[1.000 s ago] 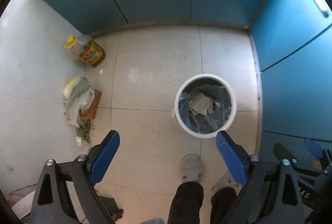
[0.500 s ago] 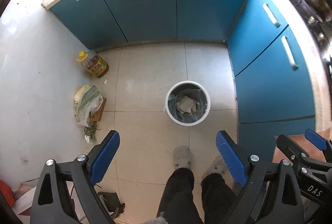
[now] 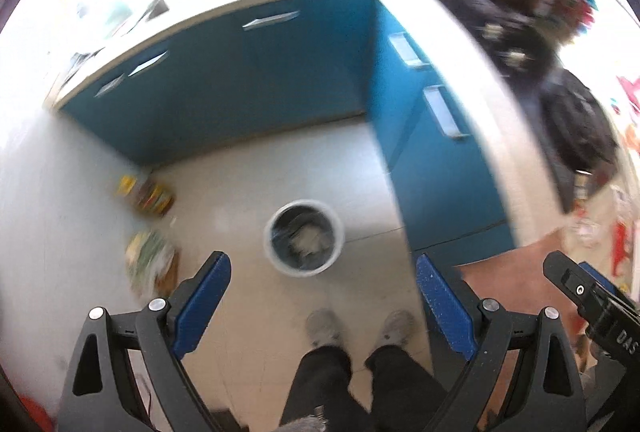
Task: Collect trash
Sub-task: 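Lift both tools away from the bin back toward the counter, then grasp the plastic snack bags with the left tool while the right tool grasps the brown box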
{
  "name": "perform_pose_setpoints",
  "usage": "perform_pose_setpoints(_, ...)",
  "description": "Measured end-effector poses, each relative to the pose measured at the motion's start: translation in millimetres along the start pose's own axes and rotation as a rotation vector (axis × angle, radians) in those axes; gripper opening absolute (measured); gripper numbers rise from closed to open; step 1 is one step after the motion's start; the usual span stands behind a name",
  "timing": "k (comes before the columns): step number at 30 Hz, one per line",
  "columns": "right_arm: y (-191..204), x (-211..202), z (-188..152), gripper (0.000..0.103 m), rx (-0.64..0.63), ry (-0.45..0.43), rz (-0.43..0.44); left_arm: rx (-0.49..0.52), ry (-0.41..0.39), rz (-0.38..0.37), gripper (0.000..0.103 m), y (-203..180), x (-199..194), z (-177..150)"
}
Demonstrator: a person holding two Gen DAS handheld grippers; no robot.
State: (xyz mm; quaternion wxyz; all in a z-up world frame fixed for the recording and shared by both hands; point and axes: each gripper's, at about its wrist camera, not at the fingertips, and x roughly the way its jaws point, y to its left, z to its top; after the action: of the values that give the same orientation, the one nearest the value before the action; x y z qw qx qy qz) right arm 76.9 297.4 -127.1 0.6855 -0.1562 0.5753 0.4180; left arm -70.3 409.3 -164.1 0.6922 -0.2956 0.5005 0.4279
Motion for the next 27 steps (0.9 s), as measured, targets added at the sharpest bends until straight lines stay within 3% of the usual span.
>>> perform_pose_setpoints(6, -153.5, -55.4, 10.9, 0.103, 0.309, -0.114, -0.139, 0.185, 0.025, -0.155, 0.095, -152.3, 9.8, 38.7)
perform_pose_setpoints(13, -345.7, -100.1, -30.3, 0.103, 0.652, -0.171, -0.403, 0.377, 0.163, -0.224, 0.095, -312.5, 67.6, 34.5)
perform_pose_setpoints(17, -429.6, -113.1, -58.0, 0.103, 0.770, -0.156, -0.522, 0.414, 0.249, -0.227, 0.095, -361.2, 97.7, 22.1)
perform_pose_setpoints(21, -481.1, -104.9, -72.4, 0.103, 0.826, -0.111, -0.526, 0.410, 0.309, -0.205, 0.094, -389.6, 127.8, 17.8)
perform_pose_setpoints(23, -496.1, -96.2, -73.3, 0.103, 0.835, -0.087, -0.525, 0.416, 0.301, -0.183, 0.084, -398.4, 134.5, 17.0)
perform_pose_setpoints(24, -504.2, -91.1, -72.7, 0.103, 0.833, -0.078, -0.519, 0.432, 0.285, -0.162, 0.068, -402.7, 134.5, 16.4)
perform_pose_setpoints(26, -509.2, -80.5, -70.4, 0.103, 0.824, -0.056, -0.520, 0.457, 0.264, -0.146, 0.052, -409.3, 132.0, 15.0)
perform_pose_setpoints(27, -512.6, -75.0, -68.8, 0.103, 0.816, -0.046, -0.516, 0.466, 0.256, -0.153, 0.030, -411.8, 130.0, 14.8)
